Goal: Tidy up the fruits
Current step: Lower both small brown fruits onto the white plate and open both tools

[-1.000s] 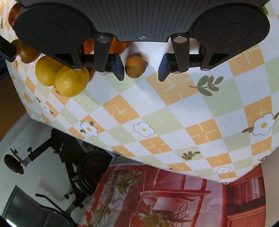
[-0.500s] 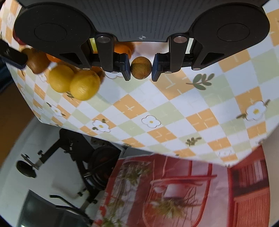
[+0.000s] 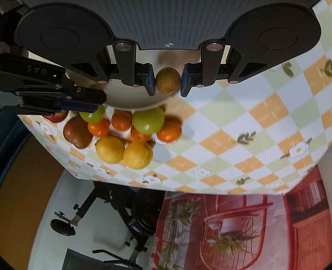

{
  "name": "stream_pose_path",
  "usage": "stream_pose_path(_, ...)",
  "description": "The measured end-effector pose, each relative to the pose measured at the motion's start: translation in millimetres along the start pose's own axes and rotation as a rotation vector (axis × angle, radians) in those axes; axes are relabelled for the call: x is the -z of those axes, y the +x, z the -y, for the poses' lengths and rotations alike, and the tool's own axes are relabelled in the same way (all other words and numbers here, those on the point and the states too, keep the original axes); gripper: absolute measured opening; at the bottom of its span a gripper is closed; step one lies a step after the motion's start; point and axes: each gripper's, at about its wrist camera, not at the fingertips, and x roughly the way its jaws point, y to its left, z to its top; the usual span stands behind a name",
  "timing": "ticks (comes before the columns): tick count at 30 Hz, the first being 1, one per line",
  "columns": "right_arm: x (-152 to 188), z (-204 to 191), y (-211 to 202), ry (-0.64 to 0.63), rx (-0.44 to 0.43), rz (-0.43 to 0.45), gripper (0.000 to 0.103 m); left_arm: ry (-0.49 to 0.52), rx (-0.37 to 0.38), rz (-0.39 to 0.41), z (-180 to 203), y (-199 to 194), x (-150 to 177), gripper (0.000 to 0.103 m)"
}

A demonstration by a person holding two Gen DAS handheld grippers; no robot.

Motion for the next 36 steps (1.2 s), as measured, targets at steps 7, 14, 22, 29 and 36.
stream_pose_path(7,16.5,-6.6,7.6,-0.046,0.011,-0.050,0.021,0.058,-0.010,-0.021,5.4,7.3,8.0,0.028)
stream_pose_path(14,21.7,-2.4,10.1,-0.067,0.025,-0.037,0.022,0.093,-0.028,-0.024,7.9,9.1,15.8,0.028)
stream_pose_path(22,22.8,-3.0,5.7,-0.091,0.025,-0.006,0.024,0.089,-0.052,0.007,14.4,4.5,19.9,0.037)
stream_pose_path(29,26.6,2.5,-16.5,-0.091,0.029,0.096,0.030,-0.032,-0.053,0.115,12.8,-15.6,21.1,0.046)
stream_pose_path(36,38.0,19.3,-33.0,-0.067,0.095,0.143,0.031,-0.022,-0.118,0.177,26.7,-22.6,26.7,0.046)
